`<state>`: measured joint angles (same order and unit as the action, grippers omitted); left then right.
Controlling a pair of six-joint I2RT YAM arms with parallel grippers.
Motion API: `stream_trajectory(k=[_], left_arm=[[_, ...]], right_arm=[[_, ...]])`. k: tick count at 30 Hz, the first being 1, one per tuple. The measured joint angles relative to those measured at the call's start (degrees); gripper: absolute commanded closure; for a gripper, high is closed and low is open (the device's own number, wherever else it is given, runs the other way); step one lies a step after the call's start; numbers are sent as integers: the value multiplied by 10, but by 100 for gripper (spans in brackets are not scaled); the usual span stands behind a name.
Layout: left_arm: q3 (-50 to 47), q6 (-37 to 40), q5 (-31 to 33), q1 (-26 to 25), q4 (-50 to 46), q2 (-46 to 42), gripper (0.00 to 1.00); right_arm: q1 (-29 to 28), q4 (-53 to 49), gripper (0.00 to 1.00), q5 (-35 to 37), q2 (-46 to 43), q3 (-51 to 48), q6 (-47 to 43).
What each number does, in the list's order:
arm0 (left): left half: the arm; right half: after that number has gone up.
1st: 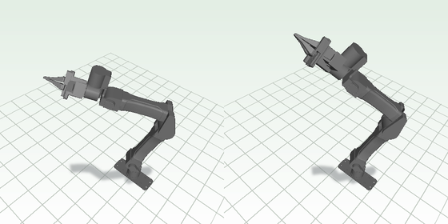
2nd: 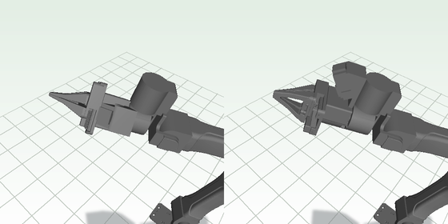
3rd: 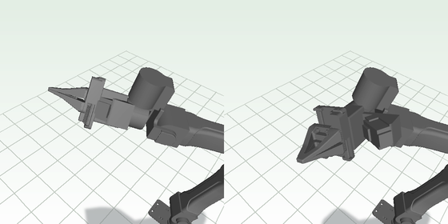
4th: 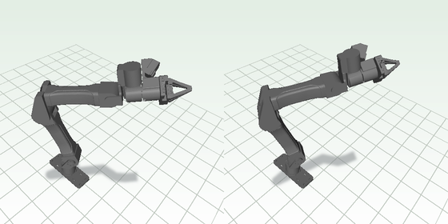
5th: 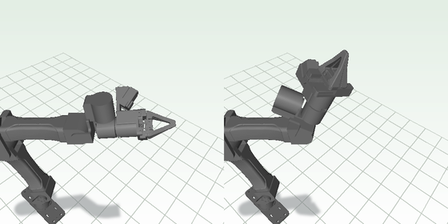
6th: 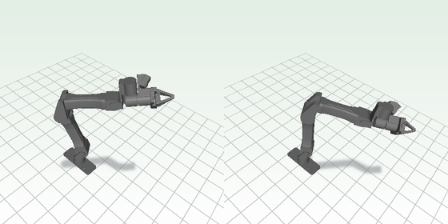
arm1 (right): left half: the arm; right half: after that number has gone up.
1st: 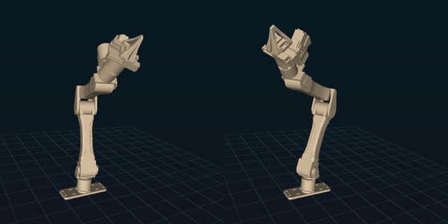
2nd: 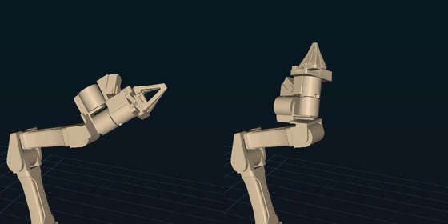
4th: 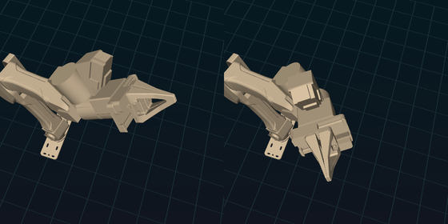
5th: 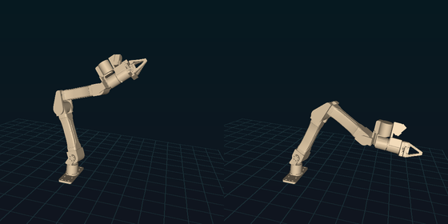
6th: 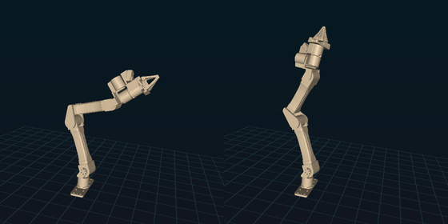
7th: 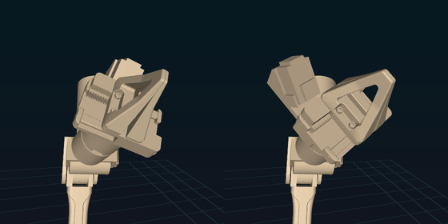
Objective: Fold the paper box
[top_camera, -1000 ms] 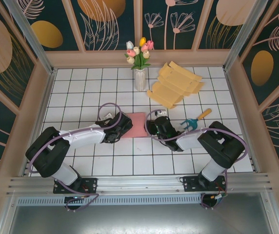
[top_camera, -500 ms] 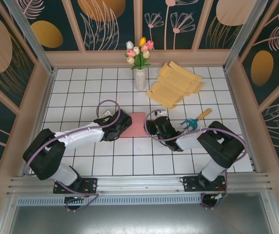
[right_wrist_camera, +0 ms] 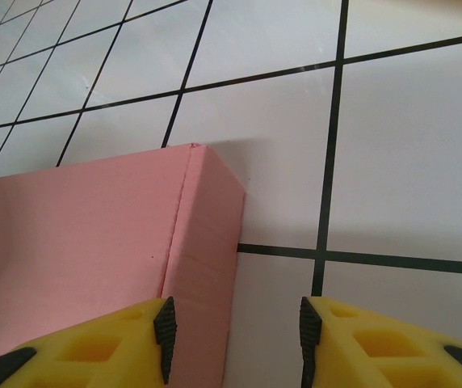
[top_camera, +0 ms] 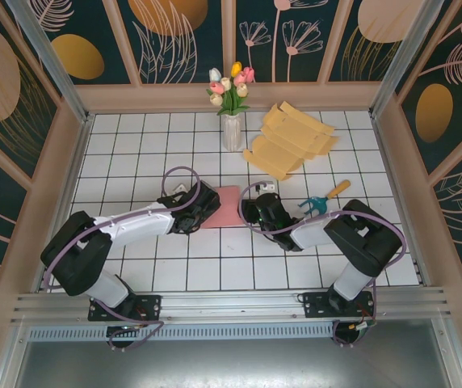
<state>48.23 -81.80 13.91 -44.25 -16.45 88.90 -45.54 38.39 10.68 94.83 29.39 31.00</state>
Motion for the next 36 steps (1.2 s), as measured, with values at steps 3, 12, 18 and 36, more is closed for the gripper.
stream_trajectory(k=[3,12,18,36], left_arm=[[-1,-2,-5,0,6,16,10],[1,-4,0,0,21,37,11],[1,-4,4,0,21,37,12],[0,16,18,3,30,42,12]], right_arm=[[0,2,53,0,1,0,0],[0,3,53,0,2,0,0],[0,3,54,0,2,0,0],[-34,-69,52,31,-35,5,-7]])
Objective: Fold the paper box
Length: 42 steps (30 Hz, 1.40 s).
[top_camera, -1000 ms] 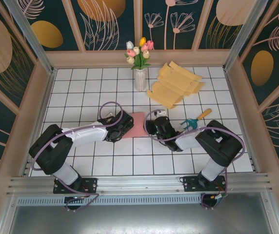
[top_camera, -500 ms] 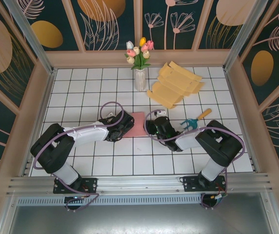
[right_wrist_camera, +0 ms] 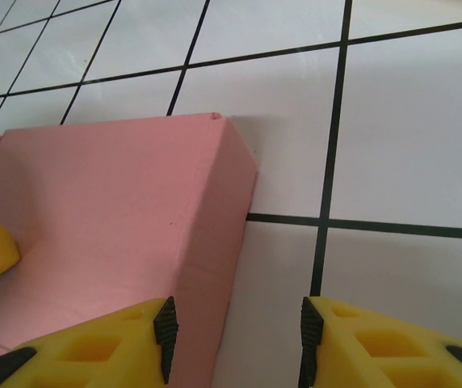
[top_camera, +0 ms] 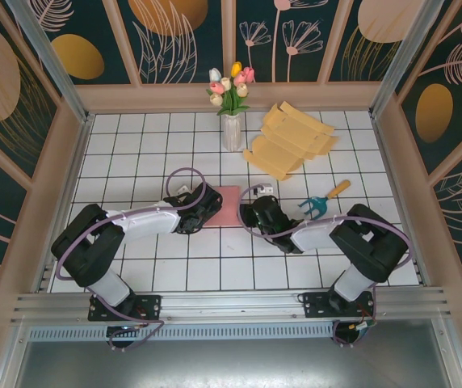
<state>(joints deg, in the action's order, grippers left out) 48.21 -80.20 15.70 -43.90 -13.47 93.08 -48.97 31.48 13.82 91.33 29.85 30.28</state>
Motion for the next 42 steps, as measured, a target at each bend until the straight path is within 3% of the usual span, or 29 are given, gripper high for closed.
stream_trajectory(k=[10,20,42], left_arm=[[-2,2,0,1,9,0,12],[-2,13,2,1,9,1,12],[4,70,32,1,14,12,13]], right_arm=[[-55,-81,53,10,-42,7,6],[-59,-99,52,11,-94,-3,21],[-59,-98,53,-6,-73,-8,38]])
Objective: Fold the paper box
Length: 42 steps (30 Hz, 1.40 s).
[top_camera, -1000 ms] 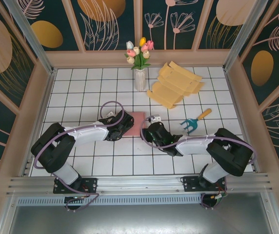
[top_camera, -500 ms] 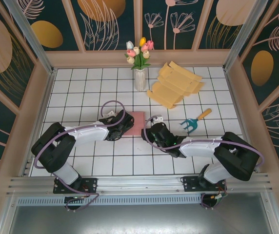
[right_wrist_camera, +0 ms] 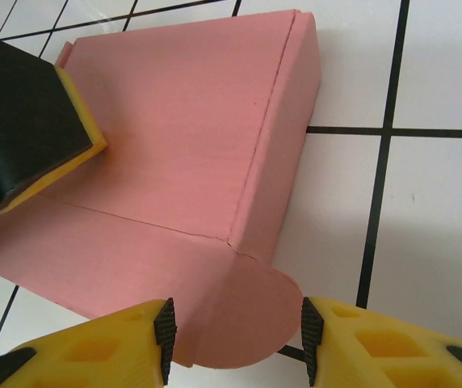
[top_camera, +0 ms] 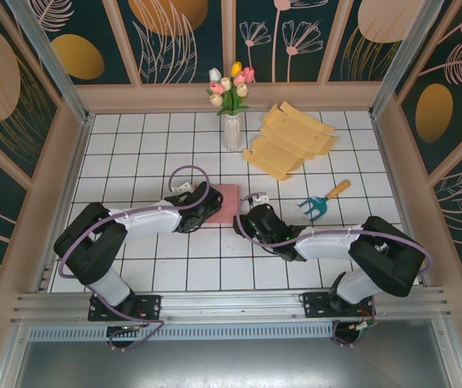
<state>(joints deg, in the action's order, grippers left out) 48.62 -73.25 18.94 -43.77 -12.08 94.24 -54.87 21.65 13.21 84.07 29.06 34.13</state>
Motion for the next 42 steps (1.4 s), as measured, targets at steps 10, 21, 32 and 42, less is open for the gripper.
stream_trajectory(k=[10,21,32,42], left_arm=[[0,28,15,0,1,1,13],[5,47,24,0,1,6,13],[6,49,24,0,1,7,13],[6,50,25,0,3,9,13]], right_arm=[[0,6,53,-4,7,0,8],[0,21,53,-17,7,0,10],[0,41,54,-40,21,0,24],[0,59,56,-58,43,2,25]])
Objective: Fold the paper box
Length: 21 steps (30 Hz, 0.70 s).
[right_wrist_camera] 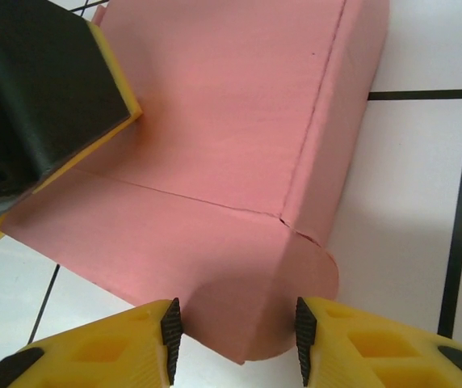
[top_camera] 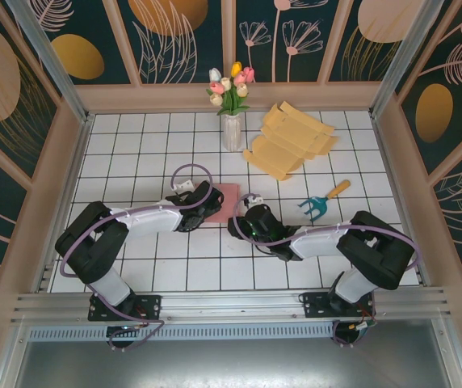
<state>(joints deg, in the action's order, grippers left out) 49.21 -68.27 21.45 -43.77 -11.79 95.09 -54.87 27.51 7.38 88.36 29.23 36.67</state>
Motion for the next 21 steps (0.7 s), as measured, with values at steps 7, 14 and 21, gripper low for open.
stream_trajectory(k=[7,14,21], left_arm=[[3,0,3,0,9,8,13],[4,0,5,0,11,10,13],[4,-1,5,0,13,11,13]], right_arm=[[0,9,54,-10,0,0,2],[0,6,54,3,0,1,1],[0,7,59,-1,0,1,-3]])
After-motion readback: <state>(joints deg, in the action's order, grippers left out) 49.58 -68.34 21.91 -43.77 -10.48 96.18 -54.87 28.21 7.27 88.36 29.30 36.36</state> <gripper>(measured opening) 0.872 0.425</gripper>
